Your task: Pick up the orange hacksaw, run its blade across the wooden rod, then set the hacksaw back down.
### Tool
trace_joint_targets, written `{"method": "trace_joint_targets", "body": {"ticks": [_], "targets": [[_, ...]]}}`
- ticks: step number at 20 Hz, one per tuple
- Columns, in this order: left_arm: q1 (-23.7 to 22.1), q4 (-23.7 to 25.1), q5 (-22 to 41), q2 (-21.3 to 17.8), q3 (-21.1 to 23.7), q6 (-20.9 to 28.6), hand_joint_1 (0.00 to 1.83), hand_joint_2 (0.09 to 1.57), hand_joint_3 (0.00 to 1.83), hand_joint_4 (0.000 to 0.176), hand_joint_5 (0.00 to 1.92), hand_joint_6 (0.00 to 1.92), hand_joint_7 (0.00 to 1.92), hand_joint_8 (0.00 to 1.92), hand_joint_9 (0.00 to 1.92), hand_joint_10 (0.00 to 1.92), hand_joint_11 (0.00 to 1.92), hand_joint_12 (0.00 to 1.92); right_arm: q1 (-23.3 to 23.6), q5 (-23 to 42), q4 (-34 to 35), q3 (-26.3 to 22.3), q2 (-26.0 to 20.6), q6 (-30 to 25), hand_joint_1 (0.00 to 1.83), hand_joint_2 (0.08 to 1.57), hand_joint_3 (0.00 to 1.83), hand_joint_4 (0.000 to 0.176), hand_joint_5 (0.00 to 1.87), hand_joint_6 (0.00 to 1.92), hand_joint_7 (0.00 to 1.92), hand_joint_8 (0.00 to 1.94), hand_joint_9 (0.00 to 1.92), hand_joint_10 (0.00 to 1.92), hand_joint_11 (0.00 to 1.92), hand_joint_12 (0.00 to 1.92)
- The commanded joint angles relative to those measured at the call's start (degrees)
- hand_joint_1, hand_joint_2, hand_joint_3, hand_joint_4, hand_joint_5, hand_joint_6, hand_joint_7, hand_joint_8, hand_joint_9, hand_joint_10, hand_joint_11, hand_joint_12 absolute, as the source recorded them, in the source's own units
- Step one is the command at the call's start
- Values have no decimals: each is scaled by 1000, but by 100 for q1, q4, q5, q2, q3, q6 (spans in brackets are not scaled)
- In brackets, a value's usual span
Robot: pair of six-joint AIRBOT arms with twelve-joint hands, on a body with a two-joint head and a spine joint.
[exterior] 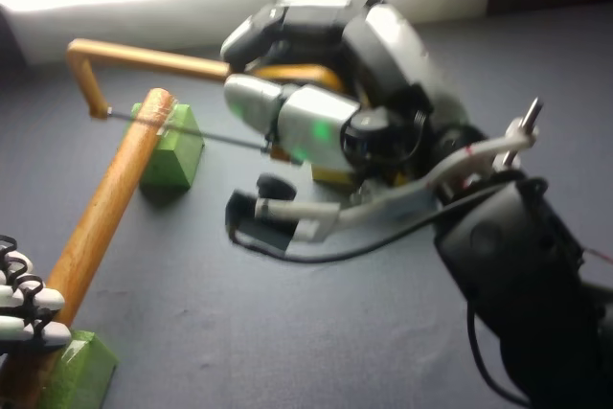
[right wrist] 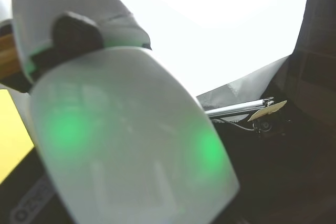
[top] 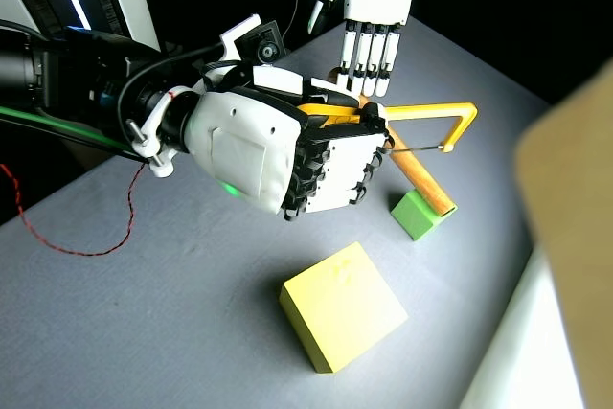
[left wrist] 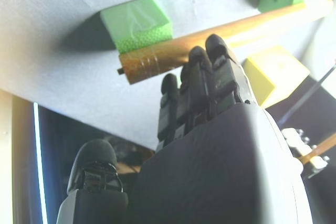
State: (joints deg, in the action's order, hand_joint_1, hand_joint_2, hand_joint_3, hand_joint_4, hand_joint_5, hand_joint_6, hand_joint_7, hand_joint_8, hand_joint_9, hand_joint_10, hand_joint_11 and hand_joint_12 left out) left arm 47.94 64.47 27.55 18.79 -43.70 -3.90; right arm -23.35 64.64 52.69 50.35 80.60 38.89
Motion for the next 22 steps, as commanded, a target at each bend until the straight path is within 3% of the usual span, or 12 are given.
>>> {"method": "trace_joint_targets", "body": {"ticks": [1,2,3,4,5,6,13,22], "targets": [[-34,-80,-22,5,-39,13,46,1249,0,0,187,1,185,2,150,2,0,306,11,461,-458,-9,-2,-125,1235,1123,1,0,877,1058,1065,965,1072,685,777,1341],[-34,-81,-52,9,-41,13,27,1252,2,0,182,0,178,0,144,1,0,291,-41,466,-458,-13,14,-99,1347,1122,0,0,839,1060,1019,933,980,1105,774,1345],[-33,-81,-60,12,-46,13,20,1253,2,0,182,1,180,2,147,2,0,291,-94,453,-459,-20,21,-87,1254,1130,1,0,856,1078,1040,986,988,909,768,1356],[-33,-81,-64,14,-47,13,3,1254,1,0,164,0,168,0,137,0,0,272,-148,442,-459,-26,22,-84,1350,1126,0,0,830,1068,1007,952,957,1163,776,1353],[-35,-81,-64,16,-47,13,0,1268,5,0,156,0,161,1,129,1,0,247,-209,451,-459,-35,22,-78,1238,1128,2,0,863,1074,1055,982,1044,795,794,1347],[-35,-81,-64,17,-46,13,8,1263,0,0,167,4,166,3,133,2,0,260,-264,480,-459,-37,22,-65,1234,1125,0,0,875,1062,1065,963,1079,709,793,1349],[-48,-81,-64,29,-45,13,2,1265,1,0,148,2,145,3,117,2,0,246,-469,646,-460,-49,71,0,1230,1130,1,0,871,1065,1045,1002,1064,705,774,1358],[-54,-81,-64,30,-44,13,26,1258,0,0,184,3,179,2,148,2,0,311,-277,968,-423,-45,151,6,1231,1124,0,0,889,1044,1058,974,1074,704,791,1337]]}}
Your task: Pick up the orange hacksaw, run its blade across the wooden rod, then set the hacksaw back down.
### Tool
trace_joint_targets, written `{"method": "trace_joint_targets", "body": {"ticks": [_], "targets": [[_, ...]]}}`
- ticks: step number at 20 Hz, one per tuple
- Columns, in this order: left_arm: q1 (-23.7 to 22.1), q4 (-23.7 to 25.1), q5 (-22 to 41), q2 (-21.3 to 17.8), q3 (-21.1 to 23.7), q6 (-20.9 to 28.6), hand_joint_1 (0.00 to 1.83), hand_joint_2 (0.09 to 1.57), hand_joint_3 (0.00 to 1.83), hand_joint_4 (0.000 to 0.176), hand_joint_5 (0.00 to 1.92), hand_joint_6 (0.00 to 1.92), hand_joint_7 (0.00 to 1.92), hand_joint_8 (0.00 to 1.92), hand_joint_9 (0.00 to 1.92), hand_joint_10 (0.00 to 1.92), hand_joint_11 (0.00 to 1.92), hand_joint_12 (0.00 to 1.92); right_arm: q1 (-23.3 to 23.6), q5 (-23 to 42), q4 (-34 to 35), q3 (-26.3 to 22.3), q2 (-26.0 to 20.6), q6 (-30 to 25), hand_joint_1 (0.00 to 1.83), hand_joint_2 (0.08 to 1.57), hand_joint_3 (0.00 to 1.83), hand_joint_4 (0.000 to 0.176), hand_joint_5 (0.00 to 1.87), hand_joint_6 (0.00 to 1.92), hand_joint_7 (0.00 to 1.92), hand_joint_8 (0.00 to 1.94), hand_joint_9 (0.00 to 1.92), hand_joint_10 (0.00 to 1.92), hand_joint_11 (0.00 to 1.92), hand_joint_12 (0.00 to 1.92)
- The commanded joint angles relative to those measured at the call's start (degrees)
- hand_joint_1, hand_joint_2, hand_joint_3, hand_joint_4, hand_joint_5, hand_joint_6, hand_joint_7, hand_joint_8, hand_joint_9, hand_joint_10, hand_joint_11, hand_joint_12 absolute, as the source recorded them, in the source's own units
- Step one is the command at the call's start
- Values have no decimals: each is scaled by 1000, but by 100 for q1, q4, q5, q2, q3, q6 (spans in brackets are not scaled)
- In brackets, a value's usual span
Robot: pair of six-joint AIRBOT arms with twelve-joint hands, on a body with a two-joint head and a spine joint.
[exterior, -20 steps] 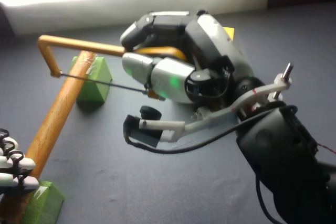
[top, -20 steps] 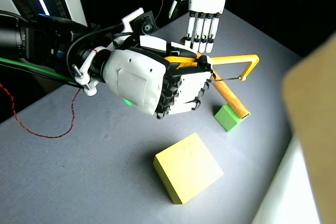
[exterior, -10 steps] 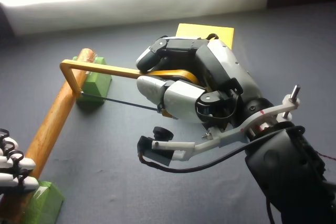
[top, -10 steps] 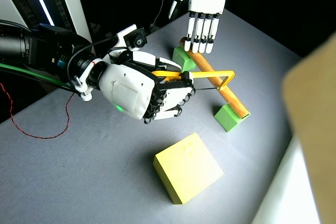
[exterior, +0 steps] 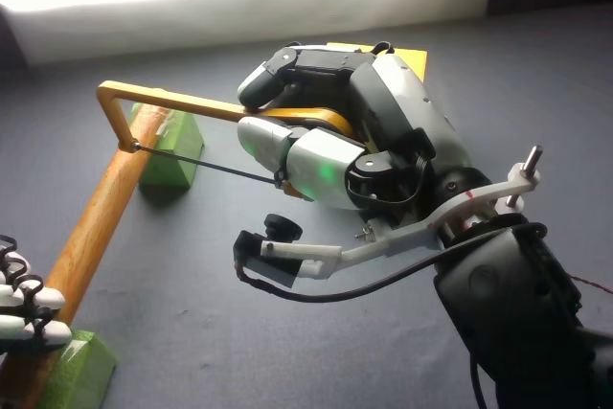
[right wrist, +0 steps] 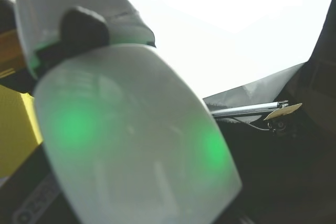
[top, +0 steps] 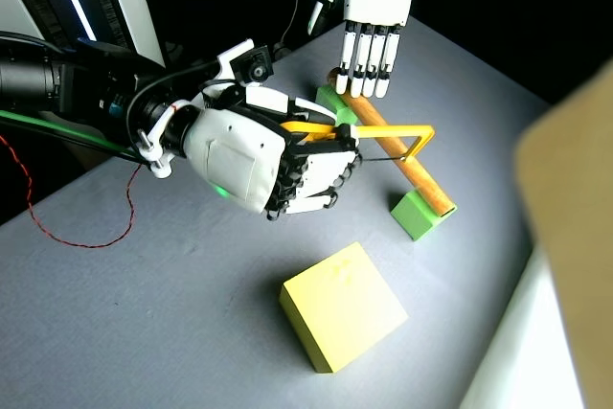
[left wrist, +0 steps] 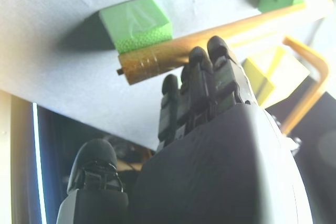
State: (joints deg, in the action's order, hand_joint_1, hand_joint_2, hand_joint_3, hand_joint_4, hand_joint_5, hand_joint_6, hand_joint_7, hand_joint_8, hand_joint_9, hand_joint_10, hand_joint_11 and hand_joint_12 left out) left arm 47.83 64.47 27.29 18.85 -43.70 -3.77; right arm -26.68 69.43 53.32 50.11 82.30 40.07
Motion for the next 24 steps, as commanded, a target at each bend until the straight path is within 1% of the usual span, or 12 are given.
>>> {"method": "trace_joint_targets", "body": {"ticks": [1,5,6,8,10,11,12,13,15,21,23,24], "targets": [[-44,-81,-38,23,-45,0,4,1262,1,0,165,2,163,1,131,1,0,270,53,541,-456,-21,-17,-113,1232,1117,0,0,905,1026,1065,956,1080,691,786,1336],[-47,-81,-38,26,-43,0,0,1254,0,0,175,3,181,1,151,2,0,321,57,535,-218,-13,113,-69,1233,1119,0,0,895,1041,1065,955,1079,678,786,1329],[-49,-81,-38,29,-41,0,7,1252,0,0,180,4,183,2,154,3,0,314,55,540,-210,-5,157,-60,1347,1115,9,0,847,1051,1016,935,986,1101,791,1319],[-56,-81,-38,35,-35,0,0,1257,1,0,154,4,151,3,127,2,0,246,66,552,-209,44,255,-45,1234,1126,0,0,879,1063,1048,982,1024,797,761,1342],[-61,-81,-38,37,-27,0,6,1251,0,0,196,2,193,2,170,3,0,349,133,605,-209,111,370,-7,1235,1114,0,0,907,1030,1076,933,1082,690,792,1308],[-62,-81,-38,39,-25,0,2,1251,1,0,195,0,191,1,167,1,0,347,153,584,-202,138,420,-4,1350,1108,0,0,875,1028,1037,888,1008,1067,793,1311],[-64,-81,-38,41,-25,1,8,1257,2,0,168,0,164,2,138,0,0,293,159,543,-201,163,466,27,1254,1118,1,0,889,1051,1053,946,1017,874,790,1316],[-64,-81,-38,41,-28,1,19,1251,0,0,176,3,173,5,145,3,0,308,139,479,-201,168,498,35,1234,1126,0,0,879,1066,1049,978,1048,769,791,1318],[-64,-81,-46,44,-31,1,0,1256,1,0,164,0,161,1,129,0,0,285,44,467,-203,167,541,42,1229,1125,0,0,891,1049,1047,983,1070,693,800,1302],[-83,-81,-47,50,-28,1,0,1253,0,0,154,3,151,1,121,2,0,246,-169,579,-207,271,701,179,1231,1120,1,0,890,1054,1064,954,1090,660,796,1307],[-82,-81,-47,51,-34,1,13,1251,0,0,164,2,165,2,137,3,0,289,-175,598,-319,447,855,159,1229,1120,1,0,903,1037,1050,974,1082,654,797,1308],[-82,-81,-47,53,-36,1,6,1252,1,0,167,2,171,2,144,4,0,301,-174,583,-444,582,944,131,1257,1113,0,0,904,1023,1062,936,1018,865,805,1310]]}}
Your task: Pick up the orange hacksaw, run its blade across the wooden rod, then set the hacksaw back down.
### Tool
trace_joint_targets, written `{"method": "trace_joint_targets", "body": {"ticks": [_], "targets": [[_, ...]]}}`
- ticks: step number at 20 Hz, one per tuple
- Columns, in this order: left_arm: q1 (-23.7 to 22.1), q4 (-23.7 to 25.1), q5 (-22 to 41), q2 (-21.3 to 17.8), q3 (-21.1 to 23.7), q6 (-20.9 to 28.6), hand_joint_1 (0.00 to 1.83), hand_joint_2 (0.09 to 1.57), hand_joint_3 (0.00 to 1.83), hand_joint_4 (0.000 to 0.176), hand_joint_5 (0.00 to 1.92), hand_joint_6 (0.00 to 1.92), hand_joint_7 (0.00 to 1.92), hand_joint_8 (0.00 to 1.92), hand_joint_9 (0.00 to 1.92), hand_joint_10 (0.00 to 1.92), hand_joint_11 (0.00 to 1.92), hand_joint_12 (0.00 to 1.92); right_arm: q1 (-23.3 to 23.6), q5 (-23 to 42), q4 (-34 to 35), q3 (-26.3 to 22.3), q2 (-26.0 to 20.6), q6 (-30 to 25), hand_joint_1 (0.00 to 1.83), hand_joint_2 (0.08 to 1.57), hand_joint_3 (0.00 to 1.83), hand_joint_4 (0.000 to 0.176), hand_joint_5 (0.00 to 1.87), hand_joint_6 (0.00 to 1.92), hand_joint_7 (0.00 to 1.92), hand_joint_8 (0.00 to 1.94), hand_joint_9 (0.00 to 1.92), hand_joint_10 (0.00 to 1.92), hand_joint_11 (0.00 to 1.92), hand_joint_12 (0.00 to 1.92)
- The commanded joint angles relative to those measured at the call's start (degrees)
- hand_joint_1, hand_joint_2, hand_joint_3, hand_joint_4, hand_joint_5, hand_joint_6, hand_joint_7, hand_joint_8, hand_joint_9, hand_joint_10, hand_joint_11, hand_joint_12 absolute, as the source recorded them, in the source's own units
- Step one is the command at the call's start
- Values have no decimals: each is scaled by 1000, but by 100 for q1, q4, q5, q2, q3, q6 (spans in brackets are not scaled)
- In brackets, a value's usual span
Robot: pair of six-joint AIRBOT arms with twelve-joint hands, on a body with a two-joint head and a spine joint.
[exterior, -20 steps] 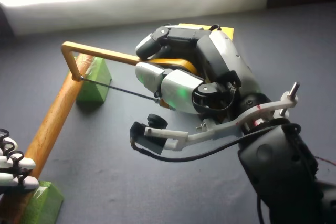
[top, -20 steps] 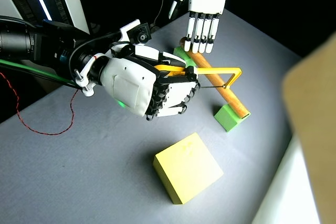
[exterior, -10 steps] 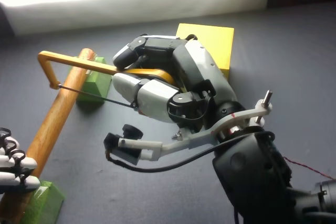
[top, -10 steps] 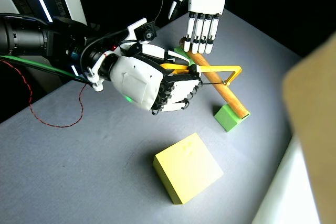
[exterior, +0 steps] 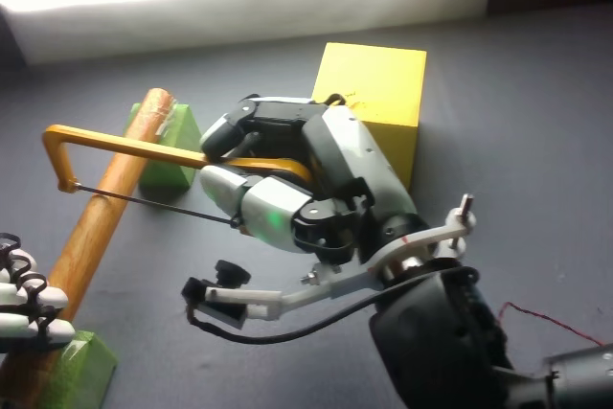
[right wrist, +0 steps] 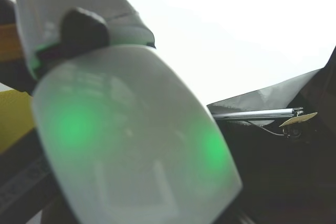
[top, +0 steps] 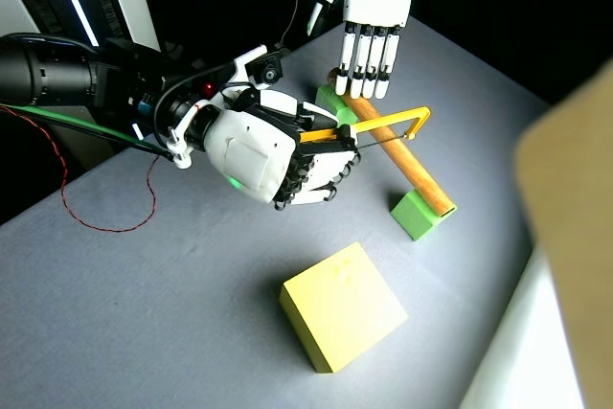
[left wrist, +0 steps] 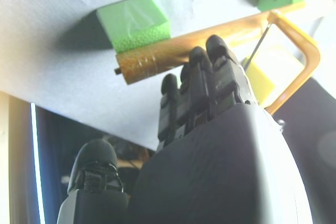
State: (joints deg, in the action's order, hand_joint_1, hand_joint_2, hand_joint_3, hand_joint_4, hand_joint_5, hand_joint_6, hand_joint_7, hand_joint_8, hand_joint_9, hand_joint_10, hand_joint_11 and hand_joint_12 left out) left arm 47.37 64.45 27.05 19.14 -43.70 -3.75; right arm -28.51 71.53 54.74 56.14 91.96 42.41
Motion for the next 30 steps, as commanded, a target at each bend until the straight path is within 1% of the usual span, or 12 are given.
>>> {"method": "trace_joint_targets", "body": {"ticks": [1,6,10,11,12,13,14,19,21,24,27,30], "targets": [[-37,-79,-23,25,-36,-2,0,1256,1,0,149,0,143,1,118,1,0,267,15,372,-646,56,40,-111,1237,1114,0,0,907,1018,1076,942,1090,682,819,1292],[-28,-79,-23,24,-42,-2,0,1261,3,0,163,3,163,4,137,4,0,300,99,444,-623,364,424,-81,1235,1116,0,0,902,1029,1070,950,1085,670,790,1335],[-24,-79,-23,25,-55,-1,9,1256,0,0,165,3,163,1,137,2,0,296,285,543,-321,586,790,-26,1237,1120,1,0,883,1050,1073,953,1087,662,794,1326],[-24,-79,-23,25,-55,-1,1,1259,0,0,163,1,159,1,132,1,0,278,317,543,-319,650,873,-26,1349,1117,0,0,843,1050,1036,911,988,1090,797,1334],[-24,-79,-23,27,-55,-1,0,1258,0,0,164,2,165,3,138,4,0,276,340,557,-313,701,928,-26,1260,1117,0,0,879,1045,1070,935,1012,875,794,1335],[-24,-79,-23,29,-55,-1,0,1257,0,0,159,0,159,0,130,0,0,262,382,597,-299,823,1068,-31,1244,1113,0,0,897,1027,1087,923,1064,733,808,1314],[-25,-79,-23,30,-55,-1,0,1248,0,0,172,2,171,2,140,2,0,296,418,599,-259,926,1189,-75,1230,1127,1,0,870,1075,1054,976,1067,688,777,1353],[-30,-79,-23,44,-56,-1,0,1252,0,0,154,5,160,5,127,4,0,261,444,653,-134,1151,1523,-149,1227,1131,1,0,865,1086,1043,993,1064,672,767,1345],[-30,-79,-23,45,-55,-1,0,1257,0,0,157,1,157,0,123,0,0,232,403,662,-144,1123,1517,-158,1233,1123,0,0,884,1053,1060,969,1078,667,778,1344],[-29,-79,-23,45,-54,-1,0,1260,0,0,165,1,160,3,130,2,0,248,253,679,-440,1072,1312,-232,1233,1126,0,0,873,1066,1060,975,1092,662,768,1335],[-29,-79,-24,49,-51,-1,0,1257,0,0,185,2,183,4,150,5,0,311,126,603,-613,900,967,-280,1235,1119,0,0,892,1041,1068,955,1086,653,769,1342],[-29,-79,-28,55,-43,-1,0,1250,0,0,155,0,163,0,136,0,0,280,4,527,-614,518,484,-213,1228,1134,0,0,857,1095,1045,995,1084,670,780,1349]]}}
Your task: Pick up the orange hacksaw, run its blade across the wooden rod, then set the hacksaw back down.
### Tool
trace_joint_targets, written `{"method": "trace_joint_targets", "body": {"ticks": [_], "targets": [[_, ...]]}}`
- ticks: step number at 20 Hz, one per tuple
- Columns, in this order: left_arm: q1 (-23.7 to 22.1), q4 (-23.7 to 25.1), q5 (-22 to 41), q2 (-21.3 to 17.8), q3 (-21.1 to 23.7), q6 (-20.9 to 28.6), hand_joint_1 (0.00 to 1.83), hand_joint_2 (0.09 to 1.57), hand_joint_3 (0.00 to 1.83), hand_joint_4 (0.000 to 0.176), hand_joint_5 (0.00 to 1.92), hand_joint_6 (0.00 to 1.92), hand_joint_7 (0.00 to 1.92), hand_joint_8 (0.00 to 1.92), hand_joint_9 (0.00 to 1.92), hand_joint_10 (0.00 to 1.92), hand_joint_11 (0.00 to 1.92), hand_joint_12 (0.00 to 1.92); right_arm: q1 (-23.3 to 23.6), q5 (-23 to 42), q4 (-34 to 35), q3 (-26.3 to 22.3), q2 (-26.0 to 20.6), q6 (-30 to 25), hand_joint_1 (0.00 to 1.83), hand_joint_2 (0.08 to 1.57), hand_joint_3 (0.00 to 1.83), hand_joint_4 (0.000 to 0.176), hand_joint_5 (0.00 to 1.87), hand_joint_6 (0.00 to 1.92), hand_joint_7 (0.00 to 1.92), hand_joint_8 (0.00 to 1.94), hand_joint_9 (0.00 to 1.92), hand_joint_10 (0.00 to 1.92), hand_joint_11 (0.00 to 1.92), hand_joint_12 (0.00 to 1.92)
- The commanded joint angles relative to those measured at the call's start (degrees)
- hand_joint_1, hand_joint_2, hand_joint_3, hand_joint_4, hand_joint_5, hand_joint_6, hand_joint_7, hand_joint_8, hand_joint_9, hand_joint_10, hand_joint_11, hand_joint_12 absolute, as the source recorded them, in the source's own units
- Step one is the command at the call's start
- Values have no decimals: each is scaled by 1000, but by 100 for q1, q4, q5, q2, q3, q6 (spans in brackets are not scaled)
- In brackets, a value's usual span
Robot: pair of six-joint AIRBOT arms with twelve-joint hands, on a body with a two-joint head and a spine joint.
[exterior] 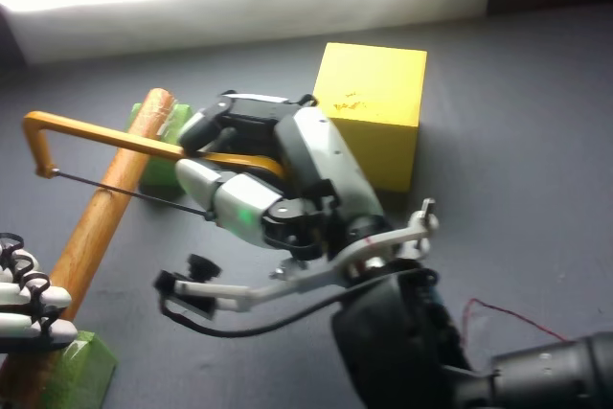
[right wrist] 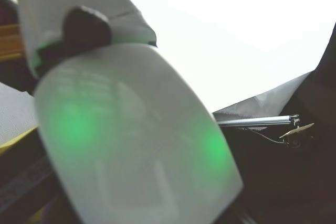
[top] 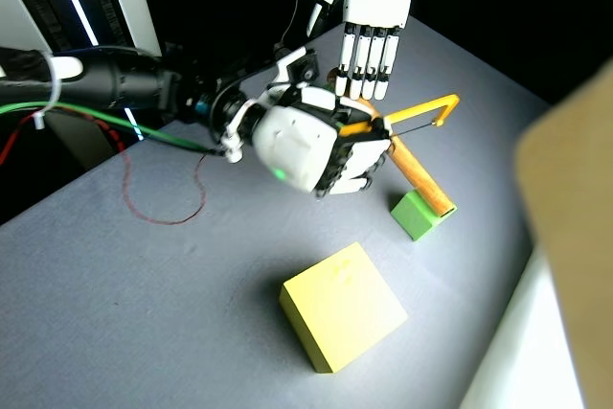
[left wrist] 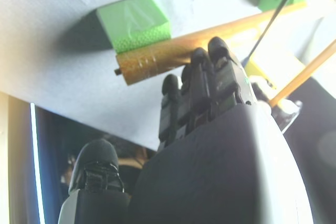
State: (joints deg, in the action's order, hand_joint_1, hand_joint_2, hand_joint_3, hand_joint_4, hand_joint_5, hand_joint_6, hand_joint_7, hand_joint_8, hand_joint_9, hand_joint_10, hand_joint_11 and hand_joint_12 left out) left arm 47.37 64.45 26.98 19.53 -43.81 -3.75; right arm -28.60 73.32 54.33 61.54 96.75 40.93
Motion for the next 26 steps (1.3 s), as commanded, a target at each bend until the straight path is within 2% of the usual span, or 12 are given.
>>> {"method": "trace_joint_targets", "body": {"ticks": [1,3,6,9,13,18,19,21,26], "targets": [[-29,-79,-28,18,-33,-1,0,1251,0,0,146,0,152,0,125,1,0,252,-27,314,-588,-145,-141,-35,1224,1130,0,0,885,1060,1036,1001,1075,676,766,1353],[-29,-80,-29,19,-34,-1,0,1251,0,0,153,2,155,2,124,2,0,257,-134,316,-601,-410,-428,-17,1227,1126,0,0,889,1052,1043,992,1063,688,760,1365],[-29,-80,-37,19,-35,-1,0,1250,0,0,158,0,169,2,142,4,0,273,-177,405,-611,-549,-572,-49,1226,1134,1,0,858,1095,1038,1001,1067,690,779,1342],[-29,-80,-37,19,-34,-1,0,1252,1,0,166,1,177,1,150,3,0,290,17,390,-635,-791,-902,16,1229,1130,0,0,870,1076,1048,986,1070,687,784,1343],[-29,-80,-53,19,-41,-1,0,1249,1,0,137,0,140,1,108,0,0,204,120,406,-633,-1286,-1488,112,1234,1131,0,0,853,1090,1060,982,1068,721,753,1377],[-30,-80,-55,20,-61,-1,0,1240,0,0,166,3,176,3,143,1,0,285,-375,706,-647,-1774,-2023,-45,1231,1124,1,0,879,1068,1062,959,1078,682,776,1355],[-32,-80,-61,25,-63,-1,0,1246,1,0,152,3,160,3,129,3,0,226,-520,770,-688,-1774,-2049,-151,1230,1124,1,0,884,1058,1057,972,1080,681,776,1354],[-36,-80,-64,44,-70,-1,0,1248,1,0,175,7,181,6,149,7,0,255,-824,858,-823,-1705,-2044,-387,1227,1123,0,0,897,1045,1046,983,1071,679,770,1355],[-53,-80,-95,88,-88,-1,0,1255,1,0,156,2,168,3,135,2,0,245,-1492,1034,-1837,-793,-1596,-1317,1231,1120,1,0,891,1054,1063,956,1082,669,767,1358]]}}
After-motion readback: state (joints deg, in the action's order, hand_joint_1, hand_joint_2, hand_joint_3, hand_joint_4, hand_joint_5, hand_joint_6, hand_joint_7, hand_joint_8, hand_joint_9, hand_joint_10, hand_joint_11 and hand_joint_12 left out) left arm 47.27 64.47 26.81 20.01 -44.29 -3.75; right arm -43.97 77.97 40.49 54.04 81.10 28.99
